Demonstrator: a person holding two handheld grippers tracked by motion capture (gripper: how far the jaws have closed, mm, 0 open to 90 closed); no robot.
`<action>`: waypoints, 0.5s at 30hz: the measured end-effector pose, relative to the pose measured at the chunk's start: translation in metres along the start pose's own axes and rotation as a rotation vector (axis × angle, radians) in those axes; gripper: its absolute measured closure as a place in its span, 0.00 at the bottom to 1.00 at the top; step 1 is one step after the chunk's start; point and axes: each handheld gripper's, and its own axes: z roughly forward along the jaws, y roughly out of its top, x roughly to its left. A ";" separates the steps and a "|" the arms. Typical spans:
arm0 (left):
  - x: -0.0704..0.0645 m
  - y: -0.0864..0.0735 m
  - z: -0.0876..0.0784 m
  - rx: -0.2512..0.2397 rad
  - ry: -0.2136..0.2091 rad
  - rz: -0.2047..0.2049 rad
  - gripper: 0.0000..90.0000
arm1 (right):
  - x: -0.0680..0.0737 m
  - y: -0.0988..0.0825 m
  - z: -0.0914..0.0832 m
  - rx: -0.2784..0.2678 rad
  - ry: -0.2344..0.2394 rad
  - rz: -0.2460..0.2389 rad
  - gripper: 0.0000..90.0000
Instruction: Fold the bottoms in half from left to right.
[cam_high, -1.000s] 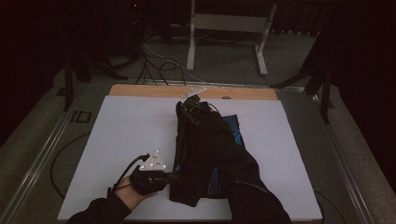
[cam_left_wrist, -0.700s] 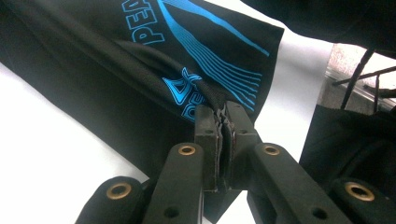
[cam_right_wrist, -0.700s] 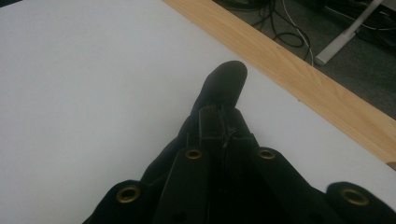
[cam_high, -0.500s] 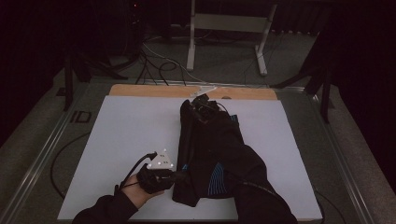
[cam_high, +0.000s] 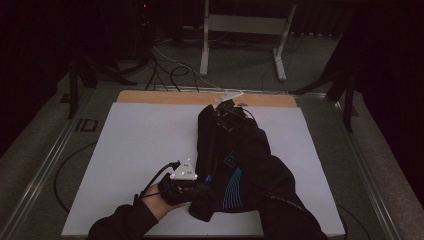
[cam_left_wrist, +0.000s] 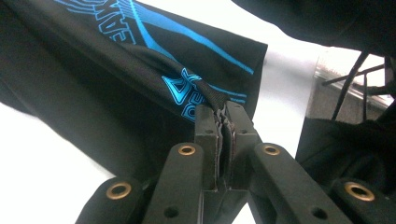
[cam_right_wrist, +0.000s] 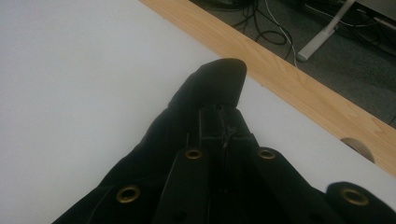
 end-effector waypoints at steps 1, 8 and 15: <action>-0.001 0.001 0.001 0.003 -0.001 0.006 0.95 | -0.001 -0.001 -0.001 -0.001 -0.003 -0.003 1.00; -0.005 0.010 0.010 0.004 -0.014 0.018 0.95 | -0.013 -0.008 -0.011 -0.005 -0.019 0.012 1.00; -0.008 0.019 0.020 0.000 -0.025 0.026 0.95 | -0.025 -0.015 -0.021 -0.008 -0.040 0.027 1.00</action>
